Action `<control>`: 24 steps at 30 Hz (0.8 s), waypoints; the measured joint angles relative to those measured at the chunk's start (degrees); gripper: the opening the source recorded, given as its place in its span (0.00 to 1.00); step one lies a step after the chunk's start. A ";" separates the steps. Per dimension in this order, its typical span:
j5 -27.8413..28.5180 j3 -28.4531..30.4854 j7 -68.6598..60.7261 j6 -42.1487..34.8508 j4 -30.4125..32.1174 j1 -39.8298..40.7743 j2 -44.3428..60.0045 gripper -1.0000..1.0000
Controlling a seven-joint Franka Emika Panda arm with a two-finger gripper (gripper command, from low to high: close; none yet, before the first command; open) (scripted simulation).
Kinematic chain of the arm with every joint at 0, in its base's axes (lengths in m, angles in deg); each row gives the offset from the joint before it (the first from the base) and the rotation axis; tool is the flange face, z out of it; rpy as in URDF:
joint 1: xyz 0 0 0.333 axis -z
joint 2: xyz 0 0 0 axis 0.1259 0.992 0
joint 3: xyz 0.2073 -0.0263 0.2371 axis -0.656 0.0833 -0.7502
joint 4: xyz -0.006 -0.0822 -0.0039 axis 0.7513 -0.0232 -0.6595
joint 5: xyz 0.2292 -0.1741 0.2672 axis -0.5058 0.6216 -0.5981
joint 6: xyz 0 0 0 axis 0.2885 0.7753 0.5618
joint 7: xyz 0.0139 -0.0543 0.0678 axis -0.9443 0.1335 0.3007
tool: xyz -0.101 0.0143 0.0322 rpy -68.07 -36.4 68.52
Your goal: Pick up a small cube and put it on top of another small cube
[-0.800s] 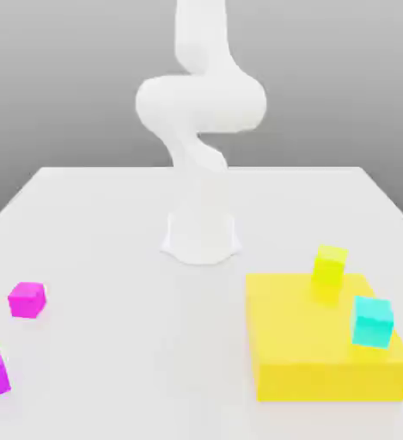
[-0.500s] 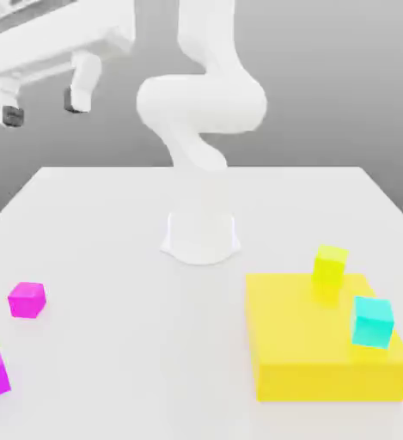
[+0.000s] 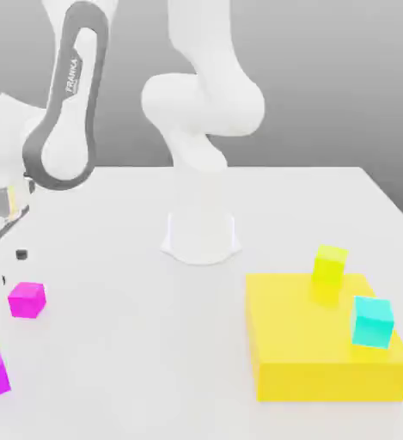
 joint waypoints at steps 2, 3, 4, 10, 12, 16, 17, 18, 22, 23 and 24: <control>-3.13 -2.09 -2.16 1.86 -0.51 1.54 2.64 0.50; -4.82 -3.48 -3.42 2.77 -0.83 2.57 3.93 0.50; -6.50 -5.05 -4.68 3.69 -1.17 3.77 5.22 0.50; -15.53 -14.79 -11.47 8.75 -3.00 11.45 12.34 0.00; -15.51 -14.79 -11.45 8.75 -3.00 11.45 12.34 0.00; -15.70 -15.37 -11.58 9.05 -3.07 11.97 12.66 0.00; -15.13 -14.69 -11.17 8.70 -2.95 11.43 12.17 0.00; -14.08 -13.40 -10.39 8.06 -2.73 10.38 11.28 0.00; -7.52 -7.21 -5.43 4.71 -1.46 5.69 6.44 0.00; -5.65 -5.79 -4.02 3.82 -1.11 4.69 5.14 0.00; -3.75 -4.56 -2.58 2.92 -0.75 3.88 3.84 0.00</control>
